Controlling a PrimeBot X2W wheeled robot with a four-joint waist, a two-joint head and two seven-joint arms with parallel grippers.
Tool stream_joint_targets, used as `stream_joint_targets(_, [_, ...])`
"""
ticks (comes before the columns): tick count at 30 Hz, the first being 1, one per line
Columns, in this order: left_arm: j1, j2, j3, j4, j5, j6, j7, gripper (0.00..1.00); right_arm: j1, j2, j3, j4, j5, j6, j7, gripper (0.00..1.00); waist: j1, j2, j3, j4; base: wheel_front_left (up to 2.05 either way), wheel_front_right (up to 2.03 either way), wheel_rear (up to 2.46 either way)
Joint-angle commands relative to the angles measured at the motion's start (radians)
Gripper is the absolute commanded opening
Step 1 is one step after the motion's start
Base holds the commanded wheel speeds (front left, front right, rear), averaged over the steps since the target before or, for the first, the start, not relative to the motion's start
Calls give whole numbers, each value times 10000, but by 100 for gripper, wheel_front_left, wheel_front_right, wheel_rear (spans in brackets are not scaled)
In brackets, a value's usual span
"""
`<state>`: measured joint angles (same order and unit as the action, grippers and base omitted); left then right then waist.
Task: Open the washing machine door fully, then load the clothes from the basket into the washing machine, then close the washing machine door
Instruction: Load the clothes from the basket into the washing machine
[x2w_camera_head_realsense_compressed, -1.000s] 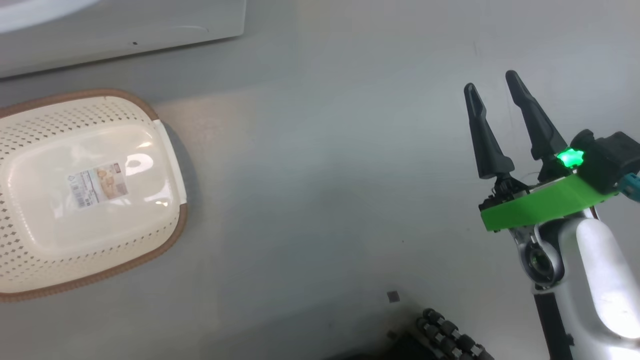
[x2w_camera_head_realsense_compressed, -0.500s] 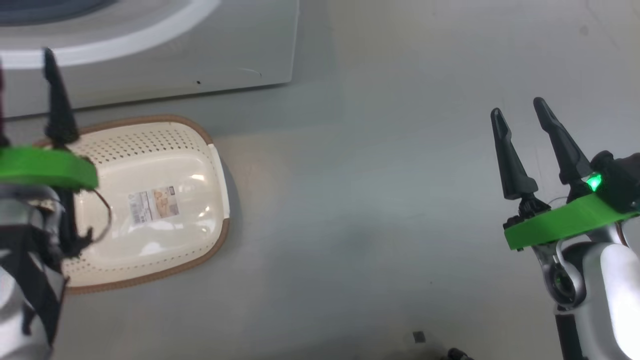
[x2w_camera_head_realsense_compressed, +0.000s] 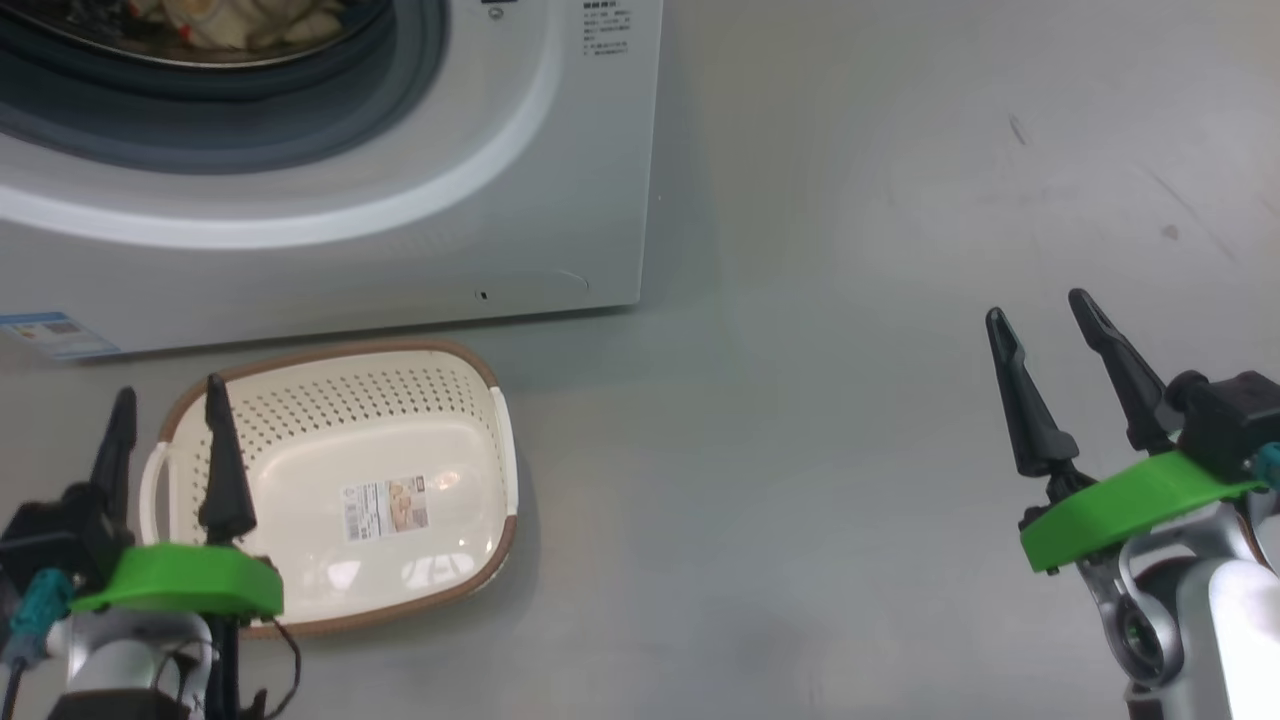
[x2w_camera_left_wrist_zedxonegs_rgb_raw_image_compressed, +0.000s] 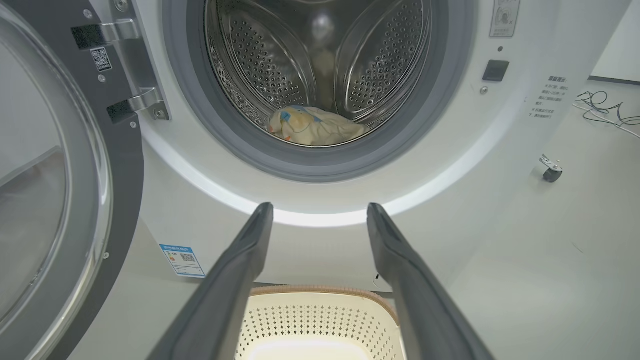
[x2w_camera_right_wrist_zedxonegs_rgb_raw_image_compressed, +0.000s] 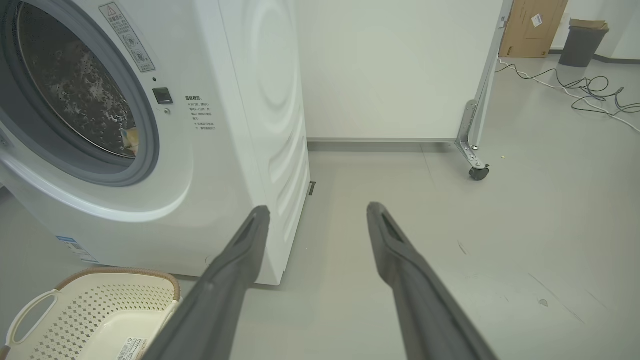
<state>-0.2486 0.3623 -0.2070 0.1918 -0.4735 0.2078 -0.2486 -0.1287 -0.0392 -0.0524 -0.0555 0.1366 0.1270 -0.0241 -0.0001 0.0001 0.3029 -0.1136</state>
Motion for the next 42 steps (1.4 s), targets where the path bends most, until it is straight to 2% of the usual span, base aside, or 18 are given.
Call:
stream_joint_targets(1, [158,187,365,-450,129,103,-125,100,98,-110,94,-415,-119,37,103,100,1,-1,-651,235,0,0,0])
stream_joint_targets(6, [963,-1,186,-861,230,208,-128,100,544,-110,27,-505,-202,37,329,100,1,-1,-1319,441,0,0,0])
stream_joint_targets(19, [1968,-229,16,-1236,317,97,-130,100,1308,-145,-7,-932,-227,37,804,100,1,-1,-2393,720,0,0,0])
stream_joint_targets(42, [2148,-275,-366,-1197,486,271,-47,100,1803,-128,-183,-1225,-121,37,1013,100,1,-1,-2750,779,0,0,0])
